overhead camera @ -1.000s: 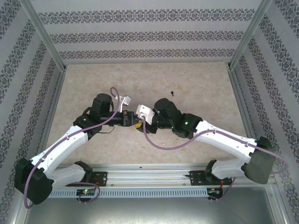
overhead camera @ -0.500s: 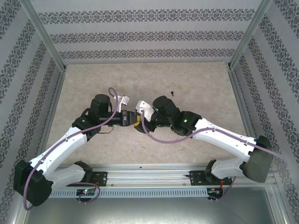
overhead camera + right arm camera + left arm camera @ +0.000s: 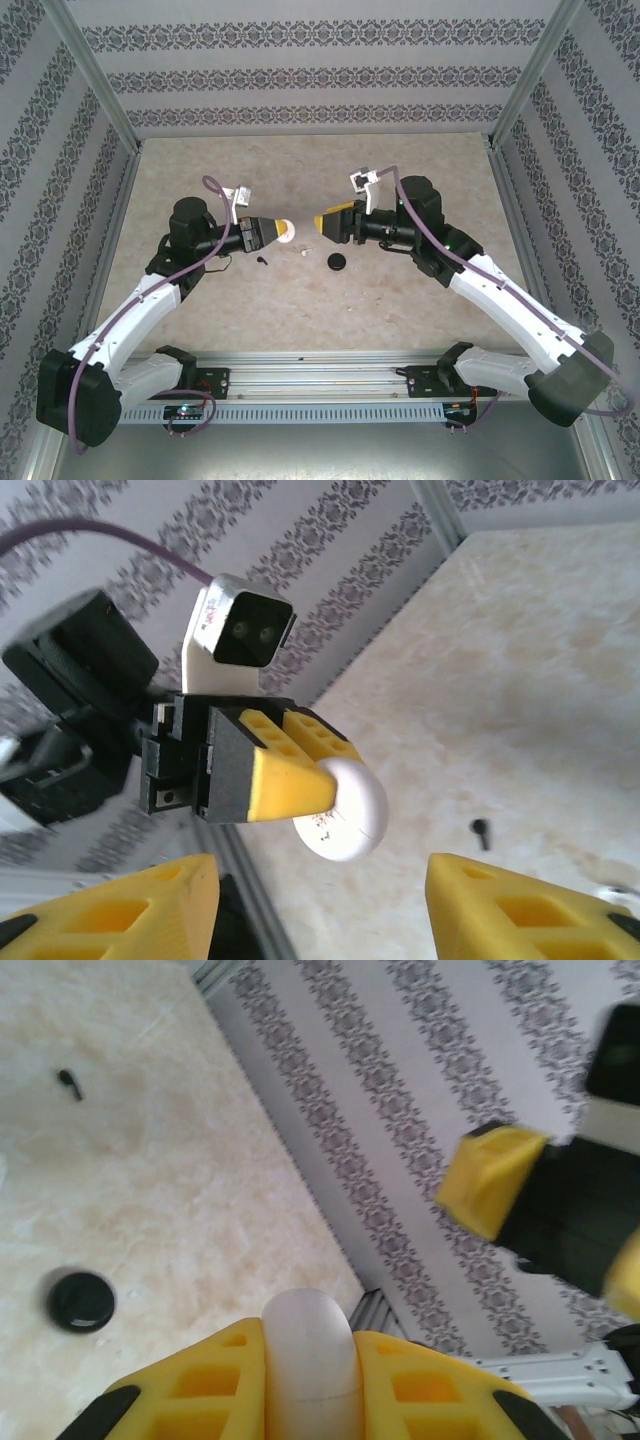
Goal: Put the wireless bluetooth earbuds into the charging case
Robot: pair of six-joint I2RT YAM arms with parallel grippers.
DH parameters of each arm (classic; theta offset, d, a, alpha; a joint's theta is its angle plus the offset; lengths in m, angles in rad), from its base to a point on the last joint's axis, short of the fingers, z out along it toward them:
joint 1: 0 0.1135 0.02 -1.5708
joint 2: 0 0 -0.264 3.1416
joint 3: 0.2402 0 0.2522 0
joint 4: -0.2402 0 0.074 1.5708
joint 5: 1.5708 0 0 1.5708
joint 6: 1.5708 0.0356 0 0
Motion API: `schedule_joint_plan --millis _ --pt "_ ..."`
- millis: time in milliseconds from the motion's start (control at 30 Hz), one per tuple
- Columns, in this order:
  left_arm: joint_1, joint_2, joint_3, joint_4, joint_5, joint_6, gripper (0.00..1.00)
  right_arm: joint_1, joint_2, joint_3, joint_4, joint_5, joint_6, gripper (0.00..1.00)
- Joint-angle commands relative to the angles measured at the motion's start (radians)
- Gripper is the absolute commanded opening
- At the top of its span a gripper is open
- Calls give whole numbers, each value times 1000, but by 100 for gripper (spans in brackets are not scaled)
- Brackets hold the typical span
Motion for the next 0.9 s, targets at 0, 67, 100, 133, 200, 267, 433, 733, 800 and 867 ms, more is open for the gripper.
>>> schedule_joint_plan --millis 0,67,100,133,200,267,433,733,800,867 --pt "9 13 19 218 96 -84 6 -22 31 -43 191 -136 245 55" --pt "8 17 22 262 102 -106 6 -19 63 -35 237 -162 277 54" --pt "8 17 22 284 104 -117 6 -18 77 -34 261 -169 292 54" --pt "8 18 22 304 106 -132 6 -15 91 -36 298 -175 316 54" --pt "9 25 23 339 115 -157 6 -9 118 -42 371 -181 359 50" --pt "8 31 24 376 122 -191 6 0 145 -35 423 -192 389 45" --pt "7 29 24 425 128 -232 6 22 189 -12 450 -228 404 40" --pt "8 39 20 495 137 -284 6 37 199 -47 547 -235 460 33" --pt "9 45 14 522 142 -302 6 36 202 -45 566 -241 469 26" --pt "9 44 9 527 142 -308 6 36 206 -43 573 -250 468 20"
